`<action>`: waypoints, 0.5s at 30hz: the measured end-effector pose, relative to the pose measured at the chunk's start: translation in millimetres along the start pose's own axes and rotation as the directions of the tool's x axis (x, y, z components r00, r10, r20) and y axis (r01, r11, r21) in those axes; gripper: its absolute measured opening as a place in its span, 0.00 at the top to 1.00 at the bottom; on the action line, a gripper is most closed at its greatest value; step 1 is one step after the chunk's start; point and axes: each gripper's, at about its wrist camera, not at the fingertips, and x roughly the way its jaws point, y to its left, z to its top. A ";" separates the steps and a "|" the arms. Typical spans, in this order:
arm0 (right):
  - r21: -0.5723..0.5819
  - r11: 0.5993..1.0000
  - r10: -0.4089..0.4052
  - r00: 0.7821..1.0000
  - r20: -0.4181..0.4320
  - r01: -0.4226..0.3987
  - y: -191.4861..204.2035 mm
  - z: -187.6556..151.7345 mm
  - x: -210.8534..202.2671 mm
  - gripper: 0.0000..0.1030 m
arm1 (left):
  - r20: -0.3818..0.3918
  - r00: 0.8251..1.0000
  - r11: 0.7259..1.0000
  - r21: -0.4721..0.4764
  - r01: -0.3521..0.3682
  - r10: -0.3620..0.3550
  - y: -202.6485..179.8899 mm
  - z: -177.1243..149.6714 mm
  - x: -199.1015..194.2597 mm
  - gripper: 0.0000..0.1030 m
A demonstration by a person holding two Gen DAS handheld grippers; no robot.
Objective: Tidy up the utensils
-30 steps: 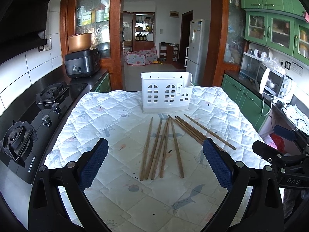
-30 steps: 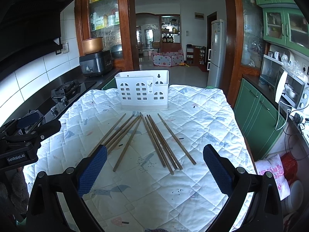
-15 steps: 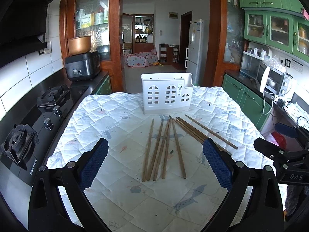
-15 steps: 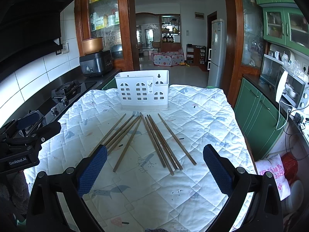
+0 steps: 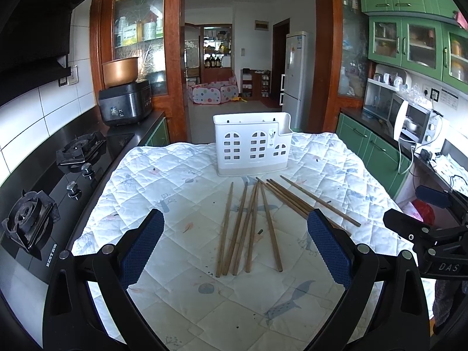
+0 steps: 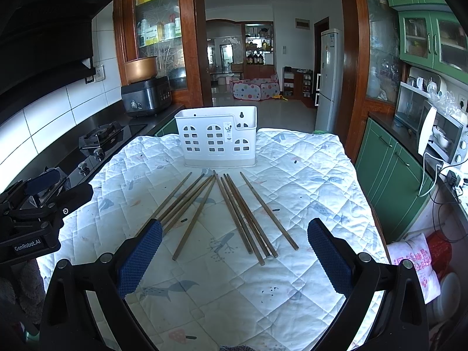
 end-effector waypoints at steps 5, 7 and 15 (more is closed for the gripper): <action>-0.001 1.000 0.002 1.000 0.000 -0.002 -0.2 4.6 -2.6 0.06 | 0.000 1.000 1.000 -0.001 -0.004 0.004 -0.3 -1.8 -4.7 0.06; 0.000 1.000 0.002 1.000 0.000 -0.002 2.4 3.6 -2.2 0.06 | -0.001 1.000 1.000 -0.001 -0.005 0.005 -0.9 -1.2 -5.1 0.06; 0.000 1.000 0.002 1.000 0.001 -0.002 1.6 3.6 -1.5 0.06 | -0.003 1.000 1.000 -0.011 0.000 0.000 1.3 -4.4 -2.5 0.05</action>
